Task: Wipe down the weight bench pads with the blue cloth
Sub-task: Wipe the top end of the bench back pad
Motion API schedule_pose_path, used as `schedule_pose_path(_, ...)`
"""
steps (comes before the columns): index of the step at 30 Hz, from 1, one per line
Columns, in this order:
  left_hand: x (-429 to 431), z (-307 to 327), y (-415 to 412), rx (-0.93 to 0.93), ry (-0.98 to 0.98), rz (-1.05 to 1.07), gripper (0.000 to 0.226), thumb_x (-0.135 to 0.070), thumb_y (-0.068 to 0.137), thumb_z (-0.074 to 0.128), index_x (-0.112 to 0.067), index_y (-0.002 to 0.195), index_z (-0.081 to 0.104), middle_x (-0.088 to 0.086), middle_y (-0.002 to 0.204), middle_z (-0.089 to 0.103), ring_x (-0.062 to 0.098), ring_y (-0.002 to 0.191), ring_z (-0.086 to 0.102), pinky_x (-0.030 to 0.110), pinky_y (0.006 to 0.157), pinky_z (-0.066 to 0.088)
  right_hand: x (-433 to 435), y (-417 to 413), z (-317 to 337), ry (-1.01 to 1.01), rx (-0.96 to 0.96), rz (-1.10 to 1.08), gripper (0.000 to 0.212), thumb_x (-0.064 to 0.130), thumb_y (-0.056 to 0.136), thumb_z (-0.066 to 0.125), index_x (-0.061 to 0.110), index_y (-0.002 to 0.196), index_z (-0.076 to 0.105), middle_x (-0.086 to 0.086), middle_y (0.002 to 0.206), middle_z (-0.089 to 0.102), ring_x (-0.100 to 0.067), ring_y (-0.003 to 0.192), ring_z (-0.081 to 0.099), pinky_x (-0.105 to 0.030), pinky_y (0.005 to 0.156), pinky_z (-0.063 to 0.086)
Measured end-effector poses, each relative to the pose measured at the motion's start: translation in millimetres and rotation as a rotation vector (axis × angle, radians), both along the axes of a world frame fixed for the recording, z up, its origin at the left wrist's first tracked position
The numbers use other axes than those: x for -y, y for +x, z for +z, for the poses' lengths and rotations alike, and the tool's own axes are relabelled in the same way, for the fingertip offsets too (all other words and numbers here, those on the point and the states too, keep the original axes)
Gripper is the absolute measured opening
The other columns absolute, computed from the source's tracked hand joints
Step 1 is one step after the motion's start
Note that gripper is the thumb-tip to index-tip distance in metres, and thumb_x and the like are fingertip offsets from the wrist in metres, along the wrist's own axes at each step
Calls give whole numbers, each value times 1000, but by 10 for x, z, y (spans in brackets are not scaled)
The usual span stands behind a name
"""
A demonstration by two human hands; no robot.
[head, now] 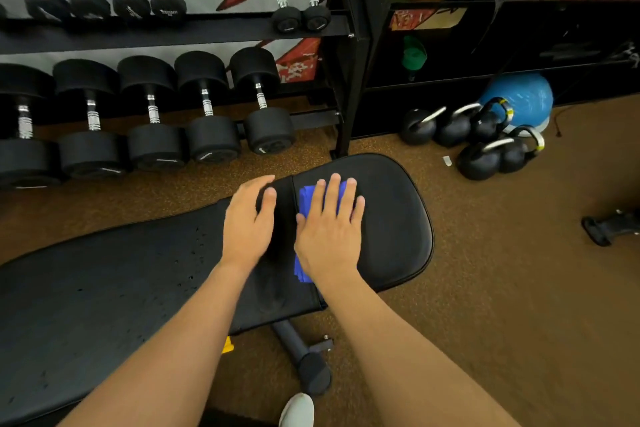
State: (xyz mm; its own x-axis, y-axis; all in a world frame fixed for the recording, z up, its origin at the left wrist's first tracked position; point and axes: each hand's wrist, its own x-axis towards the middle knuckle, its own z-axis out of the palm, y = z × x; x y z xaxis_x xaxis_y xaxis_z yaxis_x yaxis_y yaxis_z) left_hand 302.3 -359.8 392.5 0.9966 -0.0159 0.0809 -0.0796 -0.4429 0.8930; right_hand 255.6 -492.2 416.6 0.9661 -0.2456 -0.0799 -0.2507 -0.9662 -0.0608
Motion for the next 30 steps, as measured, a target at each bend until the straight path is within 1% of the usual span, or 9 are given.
schedule_pose_path(4,19,-139,84,-9,240,-184,43,-37,107,45,-37,149,47,-16,161,33,5,151,22,30,116,23,83,-81,-4,-58,-15,84,70,41,104,36,5,159,13,-19,167,5,-37,154,-2,-57,119,19)
schedule_pose_path(6,21,-225,108,-47,285,-238,47,-41,107,41,-37,154,39,-16,165,24,6,154,12,32,122,17,167,-430,44,-46,-56,118,70,32,101,40,6,160,13,-15,168,4,-32,155,-1,-57,115,23)
schedule_pose_path(9,3,-392,103,-7,406,-295,51,-46,109,30,-34,159,28,-13,167,16,9,156,6,38,128,7,480,-701,146,-51,-59,33,68,22,95,33,10,160,17,-10,169,5,-27,156,-2,-56,115,24)
schedule_pose_path(13,4,-474,89,39,456,-261,55,-50,107,24,-34,159,26,-13,166,16,6,156,6,36,128,7,751,-163,225,-110,-3,-31,68,32,101,37,12,161,12,-11,169,-1,-27,155,-7,-53,121,15)
schedule_pose_path(16,-10,-506,100,54,461,-250,54,-50,107,26,-34,159,28,-12,166,19,6,155,8,38,128,10,714,218,191,-150,24,-11,67,50,106,22,13,160,12,-12,169,4,-29,155,-4,-53,123,13)
schedule_pose_path(19,-31,-523,96,58,452,-250,53,-49,107,28,-34,158,29,-12,166,21,6,155,8,38,128,11,626,-47,107,-175,-13,180,63,48,108,18,14,161,13,-8,169,5,-27,155,-6,-54,123,13)
schedule_pose_path(22,-26,-503,107,42,452,-256,53,-49,107,29,-35,158,29,-14,166,20,3,155,6,38,128,12,689,-599,134,-153,-43,325,59,46,108,27,16,159,24,-6,168,16,-27,156,5,-54,119,25)
schedule_pose_path(25,-22,-499,108,24,452,-247,53,-50,106,27,-36,158,29,-15,166,19,2,155,6,38,128,11,970,-620,196,-171,-10,199,58,47,108,26,17,157,30,-4,167,21,-27,155,10,-52,120,26)
schedule_pose_path(30,-9,-515,93,34,455,-229,53,-50,106,27,-37,157,29,-17,166,19,0,154,5,35,128,9,1113,357,269,-174,58,16,57,45,109,18,18,158,28,-5,167,20,-30,155,10,-51,119,24)
